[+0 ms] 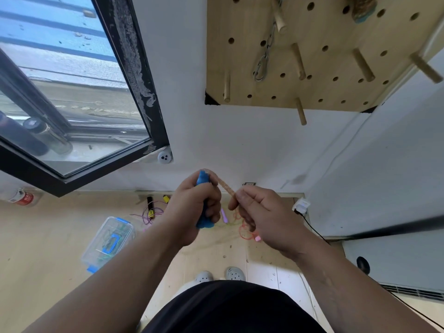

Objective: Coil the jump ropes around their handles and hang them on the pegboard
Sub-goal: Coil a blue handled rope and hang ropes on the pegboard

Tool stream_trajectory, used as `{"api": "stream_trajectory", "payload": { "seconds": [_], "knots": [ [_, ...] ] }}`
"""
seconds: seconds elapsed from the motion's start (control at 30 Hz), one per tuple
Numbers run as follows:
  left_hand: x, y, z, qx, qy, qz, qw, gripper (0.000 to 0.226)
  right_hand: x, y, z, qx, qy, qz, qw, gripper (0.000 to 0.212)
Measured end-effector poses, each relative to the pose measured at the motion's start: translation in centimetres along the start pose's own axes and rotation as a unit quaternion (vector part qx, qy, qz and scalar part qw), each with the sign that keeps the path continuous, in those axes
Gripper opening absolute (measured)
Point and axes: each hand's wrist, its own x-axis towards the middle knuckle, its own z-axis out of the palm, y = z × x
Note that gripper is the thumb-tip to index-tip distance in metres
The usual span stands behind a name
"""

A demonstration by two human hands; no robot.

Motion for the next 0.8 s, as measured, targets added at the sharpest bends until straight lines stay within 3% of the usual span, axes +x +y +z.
{"api": "stream_trajectory", "payload": {
  "seconds": [0.07,0.13,0.27,0.43,0.6,0.7,0.8],
  "knots": [
    [-0.1,0.4,0.7,-0.071,-0.016,-0.012,0.997,0.018,0.0,-0.4,0.8,-0.008,-0.013,-0.01,1.0,0.036],
    [0.1,0.6,1.1,-0.102,0.003,-0.026,0.994,0.033,0.1,-0.8,1.5,0.007,-0.009,-0.009,1.0,0.034],
    [0.9,0.5,1.3,-0.071,0.09,0.043,0.993,0.034,0.2,-1.3,2.2,0.018,0.015,0.022,0.999,0.031],
    [0.8,0.5,1.3,-0.023,0.094,0.126,0.987,0.034,0.3,-1.1,2.2,0.207,0.073,0.119,0.968,0.015],
    [0.0,1.3,2.0,-0.095,0.096,0.121,0.983,0.042,0.2,-1.2,2.2,0.159,0.032,0.095,0.982,0.023],
    [0.1,1.6,1.8,-0.073,0.117,0.105,0.985,0.047,0.0,-1.4,2.6,0.146,0.014,0.074,0.986,0.027],
    [0.2,1.1,1.4,-0.072,0.104,0.104,0.987,0.037,0.2,-1.5,2.6,0.134,0.021,0.072,0.988,0.019]
  ]
}}
